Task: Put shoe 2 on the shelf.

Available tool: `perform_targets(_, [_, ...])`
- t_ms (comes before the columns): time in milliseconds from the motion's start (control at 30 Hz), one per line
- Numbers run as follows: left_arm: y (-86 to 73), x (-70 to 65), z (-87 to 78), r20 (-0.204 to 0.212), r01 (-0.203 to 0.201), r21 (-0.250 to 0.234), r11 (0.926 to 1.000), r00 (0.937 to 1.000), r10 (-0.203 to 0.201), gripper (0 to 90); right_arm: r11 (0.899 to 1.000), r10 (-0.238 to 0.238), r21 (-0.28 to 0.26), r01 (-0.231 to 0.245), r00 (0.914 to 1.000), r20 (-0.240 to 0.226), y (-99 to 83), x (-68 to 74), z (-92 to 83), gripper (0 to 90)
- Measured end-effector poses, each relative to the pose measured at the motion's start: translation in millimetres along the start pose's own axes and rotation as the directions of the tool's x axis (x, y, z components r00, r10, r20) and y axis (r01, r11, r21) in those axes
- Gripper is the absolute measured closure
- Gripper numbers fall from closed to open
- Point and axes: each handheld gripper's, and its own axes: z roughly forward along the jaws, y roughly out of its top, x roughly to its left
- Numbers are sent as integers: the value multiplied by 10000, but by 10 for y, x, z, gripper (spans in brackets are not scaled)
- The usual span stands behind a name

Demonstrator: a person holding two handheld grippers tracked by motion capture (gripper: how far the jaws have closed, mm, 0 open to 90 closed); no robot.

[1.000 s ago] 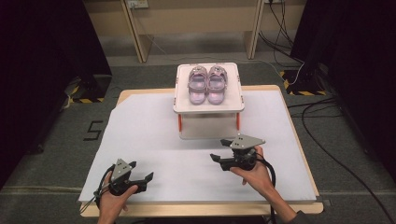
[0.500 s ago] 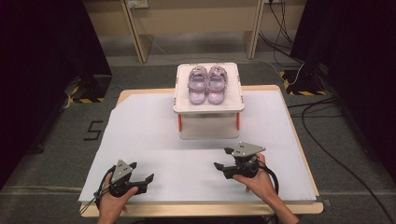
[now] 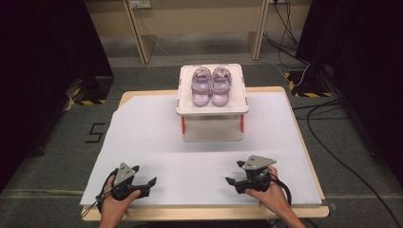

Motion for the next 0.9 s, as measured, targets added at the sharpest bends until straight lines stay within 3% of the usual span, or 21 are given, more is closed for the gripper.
perform_targets(433, [-2,-5,9,15,-64,48,10000,10000,63,159,9980,478,393,-500,9974,539,-176,-9,-145,167])
perform_targets(900, [-6,0,12,-29,-87,76,9999,10000,87,158,9975,460,511,-493,9968,650,-305,52,-281,168])
